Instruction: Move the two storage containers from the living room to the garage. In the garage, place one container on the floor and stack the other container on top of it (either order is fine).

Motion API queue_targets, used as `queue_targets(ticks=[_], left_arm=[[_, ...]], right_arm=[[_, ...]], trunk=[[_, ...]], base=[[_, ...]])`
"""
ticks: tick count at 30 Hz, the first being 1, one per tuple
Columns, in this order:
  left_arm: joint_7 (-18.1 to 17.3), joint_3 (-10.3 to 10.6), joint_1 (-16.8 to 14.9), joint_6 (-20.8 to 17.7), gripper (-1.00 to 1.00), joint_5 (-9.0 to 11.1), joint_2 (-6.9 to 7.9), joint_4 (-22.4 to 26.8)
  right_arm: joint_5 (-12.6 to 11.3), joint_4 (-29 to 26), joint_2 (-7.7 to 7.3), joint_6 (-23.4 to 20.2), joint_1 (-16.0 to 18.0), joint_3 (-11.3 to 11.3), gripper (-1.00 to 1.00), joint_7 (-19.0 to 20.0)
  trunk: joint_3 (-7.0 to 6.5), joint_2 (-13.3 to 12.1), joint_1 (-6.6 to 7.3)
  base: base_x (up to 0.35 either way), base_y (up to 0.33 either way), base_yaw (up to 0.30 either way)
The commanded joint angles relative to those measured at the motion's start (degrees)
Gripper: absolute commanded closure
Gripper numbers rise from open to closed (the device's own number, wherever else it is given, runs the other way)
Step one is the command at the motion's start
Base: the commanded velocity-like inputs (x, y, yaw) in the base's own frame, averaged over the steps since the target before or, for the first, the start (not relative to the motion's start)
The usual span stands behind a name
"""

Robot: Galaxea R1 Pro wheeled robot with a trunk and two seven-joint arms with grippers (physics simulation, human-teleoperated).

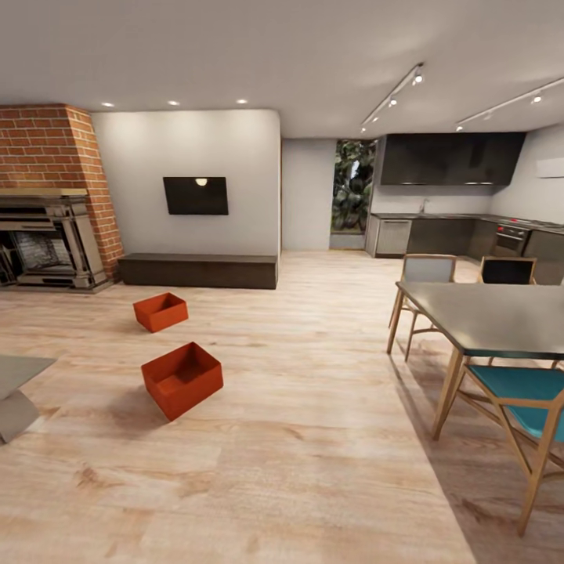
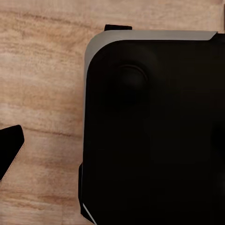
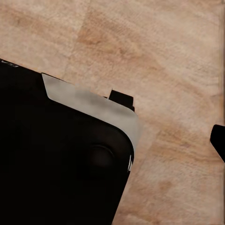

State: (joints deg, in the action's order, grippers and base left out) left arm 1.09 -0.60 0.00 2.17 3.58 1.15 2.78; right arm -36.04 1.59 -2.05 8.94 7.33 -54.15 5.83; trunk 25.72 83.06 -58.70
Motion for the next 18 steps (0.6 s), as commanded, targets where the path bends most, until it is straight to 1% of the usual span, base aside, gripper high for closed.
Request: queue_targets(ticks=[1, 18], left_arm=[[0.1, 0.0, 0.0, 0.1, -1.0, 0.4, -0.01, 0.0], [0.1, 0.0, 0.0, 0.1, -1.0, 0.4, -0.01, 0.0]], right_arm=[[-0.6, 0.2, 0.02, 0.3, 0.0, -0.4, -1.0, 0.4], [-0.7, 0.2, -0.1, 0.4, 0.0, -0.4, -1.0, 0.4]], trunk=[[0.05, 0.0, -0.03], [0.05, 0.0, -0.03]], base=[[0.324, 0.0, 0.0], [0.324, 0.0, 0.0]])
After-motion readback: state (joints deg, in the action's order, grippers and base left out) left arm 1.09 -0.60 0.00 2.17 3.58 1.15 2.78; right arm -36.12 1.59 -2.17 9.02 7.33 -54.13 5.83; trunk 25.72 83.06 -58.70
